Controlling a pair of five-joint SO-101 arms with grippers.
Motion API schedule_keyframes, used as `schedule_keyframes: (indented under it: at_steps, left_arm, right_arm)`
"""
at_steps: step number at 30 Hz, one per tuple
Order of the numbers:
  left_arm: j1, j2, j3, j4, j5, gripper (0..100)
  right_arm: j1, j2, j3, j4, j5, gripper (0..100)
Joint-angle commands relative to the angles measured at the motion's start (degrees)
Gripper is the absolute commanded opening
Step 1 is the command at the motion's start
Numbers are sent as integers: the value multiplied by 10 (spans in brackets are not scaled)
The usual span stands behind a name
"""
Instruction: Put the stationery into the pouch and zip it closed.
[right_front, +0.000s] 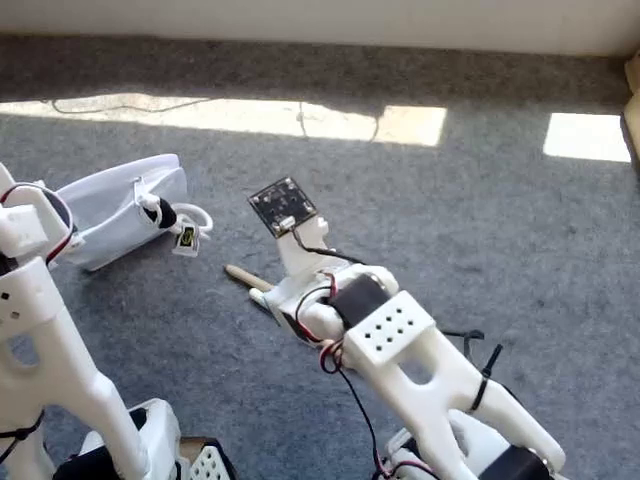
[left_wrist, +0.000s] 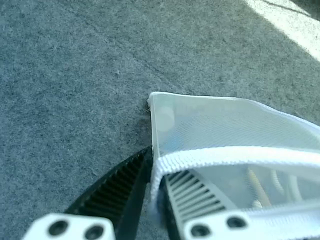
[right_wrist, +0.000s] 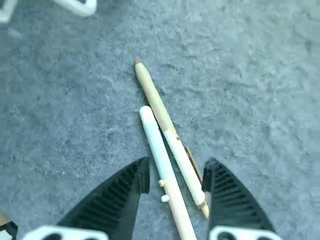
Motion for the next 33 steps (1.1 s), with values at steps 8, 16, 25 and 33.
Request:
schedule_keyframes:
  at_steps: [8,16,25,33]
  left_arm:
    - [-3,-20,-17,-15,-5,6]
    - [-3,-20,-17,-15,-5,6]
    - [-4,-20,-17,-15,-5,6]
    - [-4,-20,-17,-14,-5,6]
  right_arm:
    - [-15,175,-138,-73,39,170]
    - [-38,298,-223,-75,40,170]
    - [-38,405,-295,-75,40,170]
    - [-22,483,-336,-75,42,170]
